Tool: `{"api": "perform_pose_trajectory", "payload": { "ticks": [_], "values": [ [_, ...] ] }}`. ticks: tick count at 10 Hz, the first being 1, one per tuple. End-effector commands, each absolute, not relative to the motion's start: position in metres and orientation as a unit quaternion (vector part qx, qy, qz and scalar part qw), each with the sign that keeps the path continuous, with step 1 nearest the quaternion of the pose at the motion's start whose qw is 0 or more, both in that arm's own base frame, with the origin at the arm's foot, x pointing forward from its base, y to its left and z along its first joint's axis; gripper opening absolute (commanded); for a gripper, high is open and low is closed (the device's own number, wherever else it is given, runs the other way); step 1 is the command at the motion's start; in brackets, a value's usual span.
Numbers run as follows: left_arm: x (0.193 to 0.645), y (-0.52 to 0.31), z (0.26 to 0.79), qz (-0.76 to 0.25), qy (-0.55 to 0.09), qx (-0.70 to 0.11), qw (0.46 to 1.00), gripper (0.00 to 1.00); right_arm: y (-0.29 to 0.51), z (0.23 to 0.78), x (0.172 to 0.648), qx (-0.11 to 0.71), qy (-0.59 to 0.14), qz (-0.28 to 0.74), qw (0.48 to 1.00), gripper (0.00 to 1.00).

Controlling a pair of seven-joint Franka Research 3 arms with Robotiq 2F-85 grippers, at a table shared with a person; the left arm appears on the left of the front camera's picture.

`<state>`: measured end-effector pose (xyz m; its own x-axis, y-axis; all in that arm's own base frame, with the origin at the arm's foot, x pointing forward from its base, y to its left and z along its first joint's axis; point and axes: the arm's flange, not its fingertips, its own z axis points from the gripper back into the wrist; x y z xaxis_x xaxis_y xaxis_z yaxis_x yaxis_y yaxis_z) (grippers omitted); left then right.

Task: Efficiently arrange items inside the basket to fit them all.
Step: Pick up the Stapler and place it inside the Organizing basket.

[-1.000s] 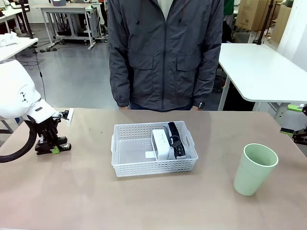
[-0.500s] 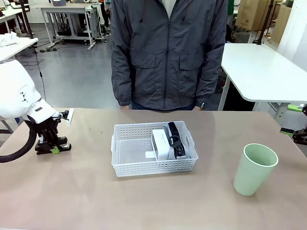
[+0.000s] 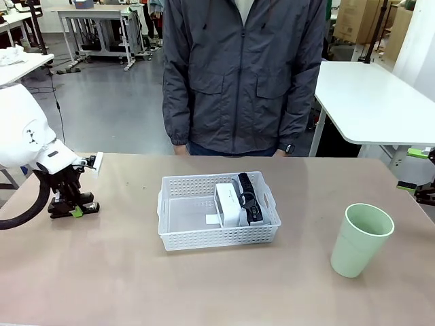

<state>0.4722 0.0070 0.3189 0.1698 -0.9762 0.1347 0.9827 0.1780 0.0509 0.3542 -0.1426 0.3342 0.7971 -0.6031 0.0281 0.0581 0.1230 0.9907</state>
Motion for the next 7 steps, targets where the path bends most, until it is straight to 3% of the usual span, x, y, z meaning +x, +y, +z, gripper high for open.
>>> {"api": "perform_pose_trajectory", "payload": {
  "ticks": [1,3,7],
  "values": [
    [0.467,0.013,0.361,-0.625,-0.084,-0.02,0.776,0.0,-0.143,0.339,0.349,0.623,-0.209,-0.235,0.716,1.0],
    [0.461,0.01,0.412,-0.603,-0.085,-0.062,0.791,0.0,-0.143,0.339,0.349,0.623,-0.209,-0.235,0.716,1.0],
    [0.417,0.005,0.479,-0.61,-0.092,-0.004,0.787,0.0,-0.143,0.339,0.349,0.623,-0.209,-0.235,0.716,1.0]
  ]
}}
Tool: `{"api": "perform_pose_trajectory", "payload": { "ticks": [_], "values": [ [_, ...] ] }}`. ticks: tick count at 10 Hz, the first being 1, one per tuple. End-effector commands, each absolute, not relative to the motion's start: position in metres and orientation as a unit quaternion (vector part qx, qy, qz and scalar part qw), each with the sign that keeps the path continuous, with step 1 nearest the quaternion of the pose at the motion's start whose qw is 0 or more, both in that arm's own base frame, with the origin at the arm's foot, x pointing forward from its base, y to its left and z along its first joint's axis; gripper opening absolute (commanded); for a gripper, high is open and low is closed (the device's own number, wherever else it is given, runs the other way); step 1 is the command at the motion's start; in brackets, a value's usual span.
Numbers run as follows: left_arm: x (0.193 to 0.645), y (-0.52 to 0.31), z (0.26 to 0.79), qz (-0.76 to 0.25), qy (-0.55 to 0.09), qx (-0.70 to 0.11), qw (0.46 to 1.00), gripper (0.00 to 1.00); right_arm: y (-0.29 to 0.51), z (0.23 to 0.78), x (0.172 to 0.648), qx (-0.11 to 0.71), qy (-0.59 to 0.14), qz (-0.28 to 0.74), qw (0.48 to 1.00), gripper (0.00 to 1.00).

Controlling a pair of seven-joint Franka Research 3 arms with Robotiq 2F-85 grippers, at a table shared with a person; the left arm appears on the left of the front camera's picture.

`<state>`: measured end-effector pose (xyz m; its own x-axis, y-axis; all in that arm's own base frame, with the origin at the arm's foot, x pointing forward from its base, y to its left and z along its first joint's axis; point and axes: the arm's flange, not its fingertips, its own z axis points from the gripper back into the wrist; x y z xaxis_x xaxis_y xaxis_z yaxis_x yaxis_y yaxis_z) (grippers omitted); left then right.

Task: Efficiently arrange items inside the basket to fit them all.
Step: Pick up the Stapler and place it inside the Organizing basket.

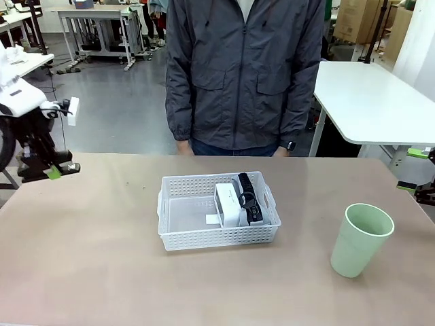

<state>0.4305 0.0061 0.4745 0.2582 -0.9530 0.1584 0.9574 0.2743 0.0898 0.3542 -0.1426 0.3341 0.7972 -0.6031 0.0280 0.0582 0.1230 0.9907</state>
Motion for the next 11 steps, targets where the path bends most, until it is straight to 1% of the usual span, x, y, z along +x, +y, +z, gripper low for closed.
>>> {"api": "perform_pose_trajectory", "payload": {
  "ticks": [1,3,5,6,10,11],
  "values": [
    [0.414,0.004,0.492,-0.611,-0.102,0.0,0.785,0.0,-0.143,0.339,0.349,0.623,-0.209,-0.235,0.716,1.0],
    [0.423,0.007,0.494,-0.612,-0.094,-0.017,0.785,0.0,-0.143,0.339,0.349,0.623,-0.209,-0.235,0.716,1.0],
    [0.432,0.007,0.484,-0.666,-0.085,-0.023,0.741,0.0,-0.143,0.339,0.349,0.623,-0.209,-0.235,0.716,1.0],
    [0.418,0.003,0.494,-0.619,-0.099,-0.014,0.779,0.0,-0.143,0.339,0.349,0.623,-0.209,-0.235,0.716,1.0],
    [0.418,0.003,0.494,-0.619,-0.099,-0.014,0.779,0.0,-0.143,0.339,0.349,0.623,-0.209,-0.235,0.716,1.0],
    [0.421,0.003,0.492,-0.625,-0.099,-0.017,0.774,0.37,-0.143,0.339,0.349,0.623,-0.209,-0.235,0.716,1.0]
  ]
}}
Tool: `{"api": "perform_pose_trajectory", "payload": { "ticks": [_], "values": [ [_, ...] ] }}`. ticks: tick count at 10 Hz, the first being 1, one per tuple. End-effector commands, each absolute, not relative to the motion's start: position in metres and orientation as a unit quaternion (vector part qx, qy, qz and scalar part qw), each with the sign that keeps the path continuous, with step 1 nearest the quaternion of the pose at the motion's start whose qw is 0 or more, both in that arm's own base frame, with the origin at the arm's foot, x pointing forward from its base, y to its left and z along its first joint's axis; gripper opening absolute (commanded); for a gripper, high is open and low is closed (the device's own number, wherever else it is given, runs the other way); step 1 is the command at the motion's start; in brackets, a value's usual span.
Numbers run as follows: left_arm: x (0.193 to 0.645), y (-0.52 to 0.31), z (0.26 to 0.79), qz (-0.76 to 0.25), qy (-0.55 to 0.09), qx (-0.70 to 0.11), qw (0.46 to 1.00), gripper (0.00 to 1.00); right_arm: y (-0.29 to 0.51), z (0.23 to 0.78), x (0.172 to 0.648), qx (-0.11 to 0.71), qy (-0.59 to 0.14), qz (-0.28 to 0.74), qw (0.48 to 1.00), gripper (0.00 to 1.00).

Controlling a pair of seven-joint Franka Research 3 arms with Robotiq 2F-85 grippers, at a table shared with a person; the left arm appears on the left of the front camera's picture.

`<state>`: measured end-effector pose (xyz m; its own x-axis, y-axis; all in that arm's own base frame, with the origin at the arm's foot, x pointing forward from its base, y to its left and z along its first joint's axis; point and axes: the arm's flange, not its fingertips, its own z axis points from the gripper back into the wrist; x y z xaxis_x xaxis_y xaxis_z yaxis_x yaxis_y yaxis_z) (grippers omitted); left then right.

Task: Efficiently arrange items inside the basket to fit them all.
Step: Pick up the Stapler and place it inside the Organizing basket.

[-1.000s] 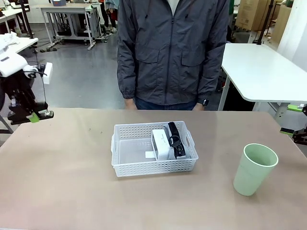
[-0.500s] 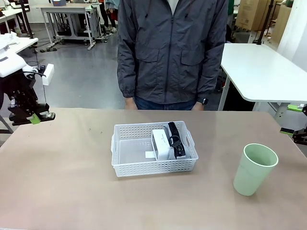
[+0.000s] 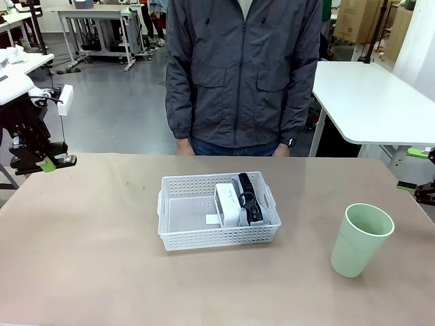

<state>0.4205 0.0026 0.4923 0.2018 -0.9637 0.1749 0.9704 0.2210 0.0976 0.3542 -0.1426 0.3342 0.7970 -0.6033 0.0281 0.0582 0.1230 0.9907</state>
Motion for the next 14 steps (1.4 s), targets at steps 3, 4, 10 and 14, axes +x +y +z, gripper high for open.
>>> {"api": "perform_pose_trajectory", "payload": {
  "ticks": [3,4,10,14],
  "values": [
    [0.407,-0.073,0.499,-0.54,-0.059,-0.034,0.839,0.37,-0.143,0.339,0.349,0.623,-0.209,-0.235,0.716,1.0],
    [0.399,-0.115,0.5,-0.518,-0.029,-0.049,0.853,0.37,-0.143,0.339,0.349,0.623,-0.209,-0.235,0.716,1.0],
    [0.403,-0.278,0.448,-0.473,-0.041,-0.058,0.878,0.37,-0.143,0.339,0.349,0.623,-0.209,-0.235,0.716,1.0],
    [0.428,-0.316,0.402,-0.467,-0.072,-0.041,0.88,0.37,-0.143,0.339,0.349,0.623,-0.209,-0.235,0.716,1.0]
  ]
}}
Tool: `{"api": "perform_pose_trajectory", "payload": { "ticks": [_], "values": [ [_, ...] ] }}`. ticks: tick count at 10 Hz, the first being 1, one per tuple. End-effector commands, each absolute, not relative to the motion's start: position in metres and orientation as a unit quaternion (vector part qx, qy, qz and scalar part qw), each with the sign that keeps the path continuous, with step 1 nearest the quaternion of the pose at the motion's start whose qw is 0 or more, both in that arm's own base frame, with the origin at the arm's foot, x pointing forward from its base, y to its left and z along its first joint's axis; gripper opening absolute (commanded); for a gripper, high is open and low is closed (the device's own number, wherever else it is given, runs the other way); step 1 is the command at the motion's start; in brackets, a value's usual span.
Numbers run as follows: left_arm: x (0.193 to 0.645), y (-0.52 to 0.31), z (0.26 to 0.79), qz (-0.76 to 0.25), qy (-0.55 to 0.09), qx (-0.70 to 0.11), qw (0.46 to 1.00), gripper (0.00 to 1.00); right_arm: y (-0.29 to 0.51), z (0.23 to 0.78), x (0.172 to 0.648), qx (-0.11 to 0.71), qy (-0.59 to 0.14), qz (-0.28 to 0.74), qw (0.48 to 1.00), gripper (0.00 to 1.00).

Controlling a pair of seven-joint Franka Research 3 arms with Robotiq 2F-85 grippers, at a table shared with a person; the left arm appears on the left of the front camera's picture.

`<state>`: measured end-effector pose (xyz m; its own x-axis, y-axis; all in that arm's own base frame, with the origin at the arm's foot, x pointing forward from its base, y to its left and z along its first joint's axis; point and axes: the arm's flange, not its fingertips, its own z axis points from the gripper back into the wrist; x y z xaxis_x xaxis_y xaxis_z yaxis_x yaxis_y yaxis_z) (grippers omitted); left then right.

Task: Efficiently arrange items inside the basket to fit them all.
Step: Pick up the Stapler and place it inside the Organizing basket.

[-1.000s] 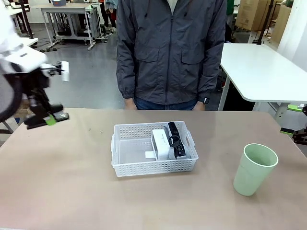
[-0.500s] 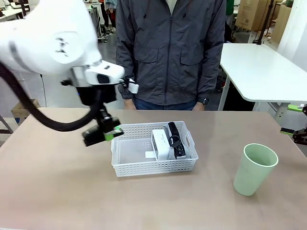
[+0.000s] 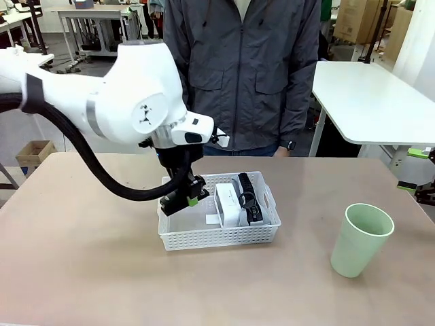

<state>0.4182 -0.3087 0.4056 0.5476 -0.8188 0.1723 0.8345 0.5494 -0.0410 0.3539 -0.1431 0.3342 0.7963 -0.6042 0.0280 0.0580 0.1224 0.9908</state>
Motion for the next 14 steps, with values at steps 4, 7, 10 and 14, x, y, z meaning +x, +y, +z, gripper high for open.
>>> {"api": "perform_pose_trajectory", "payload": {
  "ticks": [4,7,10,14],
  "values": [
    [0.454,-0.327,0.355,-0.505,-0.02,-0.093,0.858,0.37,-0.143,0.339,0.349,0.623,-0.209,-0.235,0.716,1.0],
    [0.466,-0.33,0.331,-0.495,0.015,-0.088,0.864,0.37,-0.143,0.339,0.349,0.623,-0.209,-0.235,0.716,1.0],
    [0.468,-0.33,0.327,-0.494,0.029,-0.087,0.865,0.37,-0.143,0.339,0.349,0.623,-0.209,-0.235,0.716,1.0],
    [0.47,-0.332,0.327,-0.5,0.042,-0.087,0.861,0.37,-0.143,0.339,0.349,0.623,-0.209,-0.235,0.716,1.0]
  ]
}}
